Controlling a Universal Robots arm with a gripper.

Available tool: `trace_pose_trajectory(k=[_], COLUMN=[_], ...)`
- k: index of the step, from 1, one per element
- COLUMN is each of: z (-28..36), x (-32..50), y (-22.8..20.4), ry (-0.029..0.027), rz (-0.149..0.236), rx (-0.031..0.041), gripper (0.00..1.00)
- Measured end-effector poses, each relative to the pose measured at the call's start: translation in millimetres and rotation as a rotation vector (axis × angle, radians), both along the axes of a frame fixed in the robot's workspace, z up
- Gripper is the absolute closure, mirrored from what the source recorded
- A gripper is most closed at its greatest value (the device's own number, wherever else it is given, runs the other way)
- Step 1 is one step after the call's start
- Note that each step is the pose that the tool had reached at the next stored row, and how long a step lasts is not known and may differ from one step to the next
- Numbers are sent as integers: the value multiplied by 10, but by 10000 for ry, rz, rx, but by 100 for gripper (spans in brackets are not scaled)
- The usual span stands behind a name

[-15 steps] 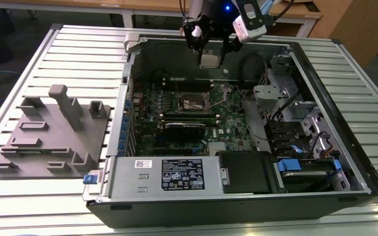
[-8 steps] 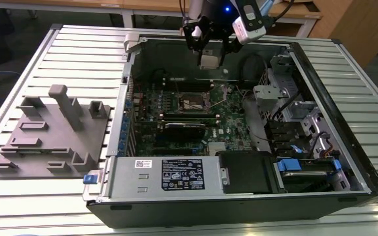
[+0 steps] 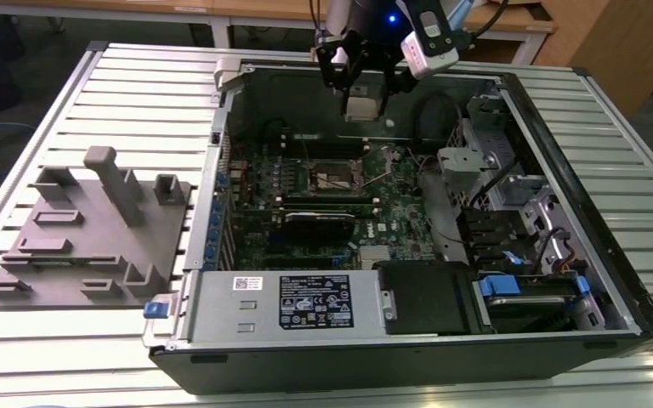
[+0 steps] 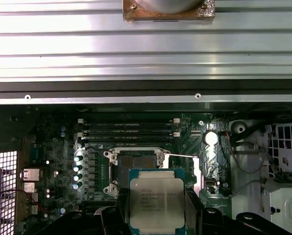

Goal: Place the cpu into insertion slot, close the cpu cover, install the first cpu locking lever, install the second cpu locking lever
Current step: 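Place the cpu into insertion slot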

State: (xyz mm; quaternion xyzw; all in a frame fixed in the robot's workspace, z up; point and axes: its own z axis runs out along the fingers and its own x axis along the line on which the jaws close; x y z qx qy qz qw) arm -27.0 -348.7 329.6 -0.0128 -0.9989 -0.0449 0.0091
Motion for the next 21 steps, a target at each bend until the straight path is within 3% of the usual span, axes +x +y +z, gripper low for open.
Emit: trace_pose_trajectory(k=[4,6,21], z=[-2,-66,-91], x=[0,0,0], y=[0,0,0], ry=[0,-1,-1], rz=[0,1,1], rx=[2,2,3], gripper=[46,46,46])
